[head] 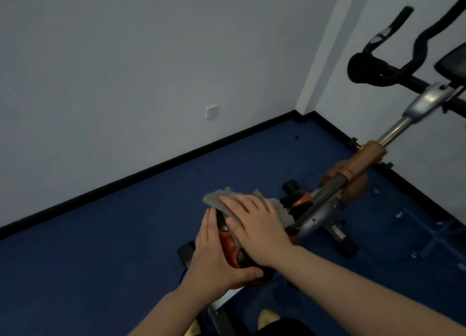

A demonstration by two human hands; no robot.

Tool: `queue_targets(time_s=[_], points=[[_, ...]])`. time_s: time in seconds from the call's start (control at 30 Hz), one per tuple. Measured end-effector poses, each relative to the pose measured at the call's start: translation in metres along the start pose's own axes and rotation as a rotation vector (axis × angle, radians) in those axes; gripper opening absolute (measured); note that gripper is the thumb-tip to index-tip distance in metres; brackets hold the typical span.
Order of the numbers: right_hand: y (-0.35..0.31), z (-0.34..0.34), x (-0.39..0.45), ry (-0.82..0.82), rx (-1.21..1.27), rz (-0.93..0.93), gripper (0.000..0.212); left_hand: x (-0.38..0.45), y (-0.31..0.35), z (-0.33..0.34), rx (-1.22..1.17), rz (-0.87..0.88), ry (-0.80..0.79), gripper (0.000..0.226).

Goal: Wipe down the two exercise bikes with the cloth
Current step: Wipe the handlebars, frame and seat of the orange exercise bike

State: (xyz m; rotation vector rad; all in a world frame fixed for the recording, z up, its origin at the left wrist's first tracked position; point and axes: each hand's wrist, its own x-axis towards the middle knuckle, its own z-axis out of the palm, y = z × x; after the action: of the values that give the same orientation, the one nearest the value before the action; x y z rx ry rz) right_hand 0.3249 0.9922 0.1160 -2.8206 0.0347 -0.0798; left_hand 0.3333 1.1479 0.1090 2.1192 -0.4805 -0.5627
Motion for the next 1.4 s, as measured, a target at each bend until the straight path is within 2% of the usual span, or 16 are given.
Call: queue_targets(time_s=[0.07, 0.1, 0.2, 0.23, 0.33, 0.4, 0.47, 0.57, 0.7, 0.77, 0.93, 1.03, 1.1, 1.27, 1.4], points=[[0.025, -0.016, 0.002, -0.1, 0.027, -0.073, 0.05, -0.001, 0.001, -0.001, 0.032, -0.007, 0.002, 0.152], [0.041, -0.021, 0.006, -0.099, -0.012, -0.029, 0.048, -0.001, 0.0, -0.001, 0.044, -0.005, 0.005, 0.151], [0.059, -0.023, 0.011, -0.03, -0.166, 0.347, 0.044, -0.004, -0.001, 0.0, 0.107, 0.047, 0.044, 0.147], [0.047, -0.017, 0.008, -0.019, -0.144, 0.39, 0.048, -0.004, -0.001, 0.0, 0.147, 0.086, 0.062, 0.143], [0.003, 0.008, -0.021, -0.004, -0.033, 0.224, 0.061, 0.001, 0.001, -0.003, 0.227, 0.239, 0.047, 0.129], [0.011, 0.007, -0.031, 0.01, 0.001, 0.219, 0.061, 0.007, 0.001, -0.014, 0.281, 0.366, -0.044, 0.12], [0.035, -0.004, -0.025, 0.029, -0.002, 0.392, 0.059, 0.017, 0.001, -0.026, 0.324, 0.451, -0.118, 0.107], [0.046, -0.014, -0.01, 0.042, 0.022, 0.654, 0.06, 0.039, 0.008, -0.037, 0.368, 0.494, -0.11, 0.072], [0.001, 0.012, -0.024, 0.101, 0.072, 0.673, 0.069, 0.07, 0.022, -0.031, 0.345, 0.43, -0.076, 0.039], [0.006, 0.013, -0.026, 0.099, 0.122, 0.682, 0.068, 0.076, 0.021, -0.023, 0.388, 0.392, -0.066, 0.037], [0.025, -0.003, 0.005, 0.205, 0.228, 0.903, 0.063, 0.074, 0.014, -0.014, 0.376, 0.395, 0.035, 0.036], [0.006, 0.017, -0.007, 0.289, 0.177, 0.823, 0.066, 0.074, 0.011, -0.014, 0.377, 0.415, 0.041, 0.035], [0.015, 0.017, -0.009, 0.316, 0.236, 0.814, 0.066, 0.075, 0.011, -0.014, 0.369, 0.414, 0.047, 0.035], [0.06, -0.02, 0.022, 0.233, 0.502, 1.088, 0.058, 0.075, 0.01, -0.017, 0.358, 0.427, 0.015, 0.036], [0.018, 0.011, 0.006, 0.218, 0.238, 0.956, 0.064, 0.076, 0.008, -0.017, 0.353, 0.426, 0.034, 0.035]])
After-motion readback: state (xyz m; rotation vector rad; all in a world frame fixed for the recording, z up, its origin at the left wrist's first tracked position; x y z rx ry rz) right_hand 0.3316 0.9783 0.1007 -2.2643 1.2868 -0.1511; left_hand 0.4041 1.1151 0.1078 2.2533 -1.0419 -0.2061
